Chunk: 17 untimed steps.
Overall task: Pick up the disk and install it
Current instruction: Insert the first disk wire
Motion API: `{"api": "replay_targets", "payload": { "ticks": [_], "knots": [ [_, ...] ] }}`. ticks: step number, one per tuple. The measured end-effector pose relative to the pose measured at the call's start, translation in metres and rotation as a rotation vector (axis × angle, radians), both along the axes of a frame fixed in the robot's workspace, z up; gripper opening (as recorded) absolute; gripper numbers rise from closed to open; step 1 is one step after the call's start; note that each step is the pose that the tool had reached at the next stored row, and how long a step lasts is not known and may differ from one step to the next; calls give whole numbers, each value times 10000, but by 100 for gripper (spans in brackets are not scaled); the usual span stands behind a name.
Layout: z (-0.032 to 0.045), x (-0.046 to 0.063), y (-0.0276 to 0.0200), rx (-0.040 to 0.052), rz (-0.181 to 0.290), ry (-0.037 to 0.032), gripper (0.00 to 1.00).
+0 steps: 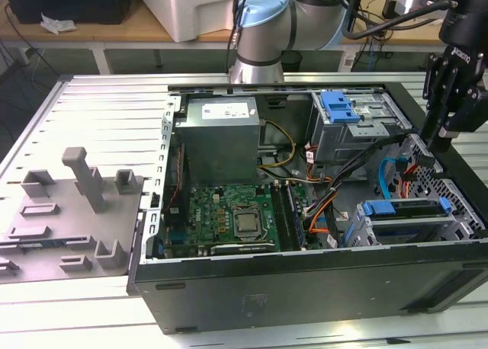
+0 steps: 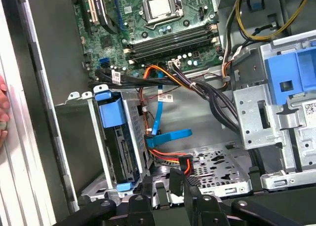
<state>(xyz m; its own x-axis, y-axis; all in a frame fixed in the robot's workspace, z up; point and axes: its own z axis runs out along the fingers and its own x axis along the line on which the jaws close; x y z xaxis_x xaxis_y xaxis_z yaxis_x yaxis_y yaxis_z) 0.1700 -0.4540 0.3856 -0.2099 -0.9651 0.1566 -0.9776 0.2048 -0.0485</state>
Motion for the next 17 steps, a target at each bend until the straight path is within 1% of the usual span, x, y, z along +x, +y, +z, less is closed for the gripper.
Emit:
{"api": "replay_targets", "payload": {
  "ticks": [2,4,5,6,8,9,10,12,17],
  "knots": [
    [-17,15,29,-1,0,0,39],
    [-42,42,74,-1,-2,0,39],
    [-59,62,110,0,-2,0,39],
    [-69,72,136,1,-2,0,39],
    [-89,98,207,-6,-1,0,39],
    [-100,108,233,-10,-1,-1,39],
    [-121,116,251,-41,-1,1,39],
    [-143,116,251,-80,-3,7,39],
    [-178,116,243,-86,-2,21,39]
  ]
}}
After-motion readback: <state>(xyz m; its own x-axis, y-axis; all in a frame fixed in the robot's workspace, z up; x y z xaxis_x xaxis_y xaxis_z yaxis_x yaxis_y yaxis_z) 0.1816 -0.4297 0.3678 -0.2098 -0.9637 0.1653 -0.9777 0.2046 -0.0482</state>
